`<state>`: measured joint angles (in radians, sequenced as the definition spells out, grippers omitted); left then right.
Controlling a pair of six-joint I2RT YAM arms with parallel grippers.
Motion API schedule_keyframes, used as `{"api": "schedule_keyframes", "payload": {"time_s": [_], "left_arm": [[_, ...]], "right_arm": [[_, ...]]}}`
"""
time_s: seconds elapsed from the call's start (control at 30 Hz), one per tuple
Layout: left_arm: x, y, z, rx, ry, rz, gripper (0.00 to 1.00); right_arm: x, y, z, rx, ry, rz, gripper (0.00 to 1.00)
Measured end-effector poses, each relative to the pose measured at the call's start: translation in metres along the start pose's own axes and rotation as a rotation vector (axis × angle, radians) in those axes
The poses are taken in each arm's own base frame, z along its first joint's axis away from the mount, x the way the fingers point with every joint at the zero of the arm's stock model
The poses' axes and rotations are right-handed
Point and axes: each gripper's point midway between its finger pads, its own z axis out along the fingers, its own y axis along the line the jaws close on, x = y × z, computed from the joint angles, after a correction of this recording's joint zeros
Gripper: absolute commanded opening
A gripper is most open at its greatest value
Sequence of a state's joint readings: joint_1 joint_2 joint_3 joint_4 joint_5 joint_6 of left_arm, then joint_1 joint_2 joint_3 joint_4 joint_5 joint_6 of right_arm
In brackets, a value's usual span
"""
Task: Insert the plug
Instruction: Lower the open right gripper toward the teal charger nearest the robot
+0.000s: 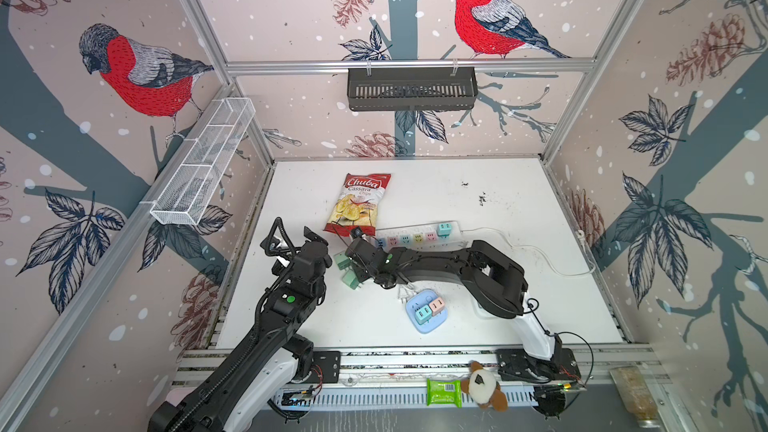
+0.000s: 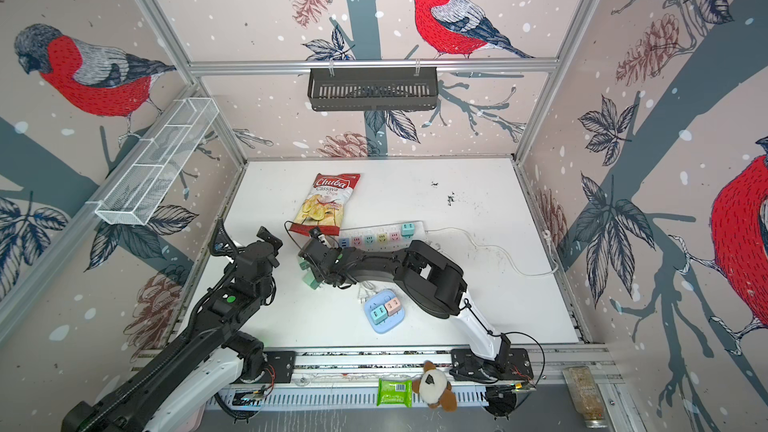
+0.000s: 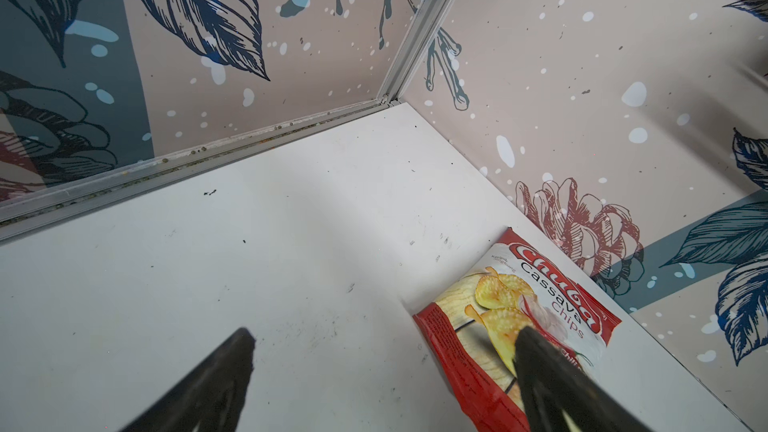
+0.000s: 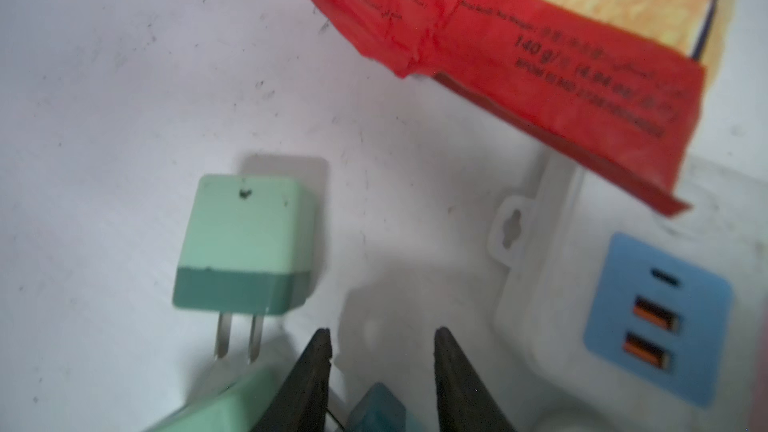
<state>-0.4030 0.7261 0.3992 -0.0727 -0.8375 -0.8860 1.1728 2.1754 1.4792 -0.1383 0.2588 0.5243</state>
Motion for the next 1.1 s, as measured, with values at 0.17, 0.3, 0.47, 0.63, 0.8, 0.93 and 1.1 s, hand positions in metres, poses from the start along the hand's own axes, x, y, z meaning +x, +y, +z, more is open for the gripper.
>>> {"api": "schedule_keyframes", "payload": {"time_s": [0.17,0.3,0.47,0.63,0.8,0.93,1.1], "left_arm": [[0.0,0.0,0.0,0.001,-0.001,-0.001,0.97],[-0.002,0.0,-0.001,0.005,-0.004,-0.007,0.97],[-0.002,0.001,-0.002,0.006,-0.006,-0.009,0.97],[-0.001,0.001,-0.002,0.006,-0.005,-0.008,0.97],[-0.001,0.001,-0.001,0.005,-0.005,-0.008,0.97],[0.0,0.002,-0.001,0.004,-0.003,-0.005,0.97],[0.001,0.002,-0.001,0.002,-0.002,-0.003,0.97]], "right_arm": [[0.032,0.015,-0.019,-0.02,0.025,-0.057,0.43],[0.052,0.02,-0.035,-0.018,0.041,-0.104,0.46],[0.054,0.019,-0.057,-0.01,0.013,-0.12,0.52],[0.047,0.021,-0.094,-0.014,-0.057,-0.124,0.56],[0.059,0.025,-0.125,-0.034,-0.093,-0.108,0.54],[0.081,0.024,-0.133,-0.06,-0.078,-0.096,0.53],[0.099,0.022,-0.13,-0.087,-0.042,-0.068,0.54]]}}
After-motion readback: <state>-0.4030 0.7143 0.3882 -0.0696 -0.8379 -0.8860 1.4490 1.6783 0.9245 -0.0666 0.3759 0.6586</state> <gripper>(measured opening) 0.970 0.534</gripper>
